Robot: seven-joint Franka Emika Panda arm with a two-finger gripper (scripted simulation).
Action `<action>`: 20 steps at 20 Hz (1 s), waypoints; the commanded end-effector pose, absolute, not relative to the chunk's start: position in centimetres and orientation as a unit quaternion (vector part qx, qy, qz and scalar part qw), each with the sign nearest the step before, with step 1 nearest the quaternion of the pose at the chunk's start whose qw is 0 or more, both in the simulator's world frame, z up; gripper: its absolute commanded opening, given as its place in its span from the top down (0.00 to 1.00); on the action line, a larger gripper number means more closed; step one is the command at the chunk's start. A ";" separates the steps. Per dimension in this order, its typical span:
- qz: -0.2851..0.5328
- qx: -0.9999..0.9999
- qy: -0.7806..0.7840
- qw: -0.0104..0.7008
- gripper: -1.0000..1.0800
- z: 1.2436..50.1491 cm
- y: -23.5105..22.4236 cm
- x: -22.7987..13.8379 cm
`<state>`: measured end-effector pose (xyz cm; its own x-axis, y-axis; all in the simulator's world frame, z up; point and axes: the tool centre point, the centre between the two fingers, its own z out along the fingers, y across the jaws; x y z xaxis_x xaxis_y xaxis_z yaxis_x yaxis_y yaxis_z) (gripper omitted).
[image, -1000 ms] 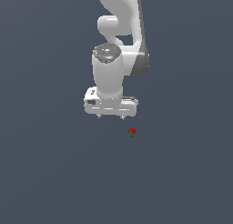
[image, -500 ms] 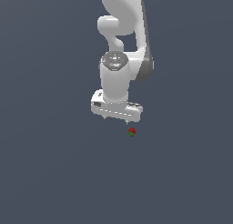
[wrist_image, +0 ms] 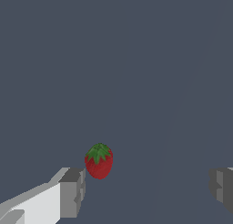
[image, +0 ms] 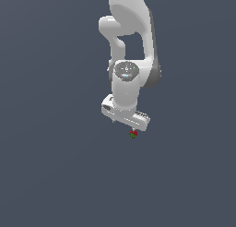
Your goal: Pick up the object and move it to a goal position.
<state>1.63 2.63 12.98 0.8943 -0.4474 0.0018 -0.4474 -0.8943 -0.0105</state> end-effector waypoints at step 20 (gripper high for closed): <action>0.000 -0.902 0.431 0.001 0.04 7.8 7.7 1.0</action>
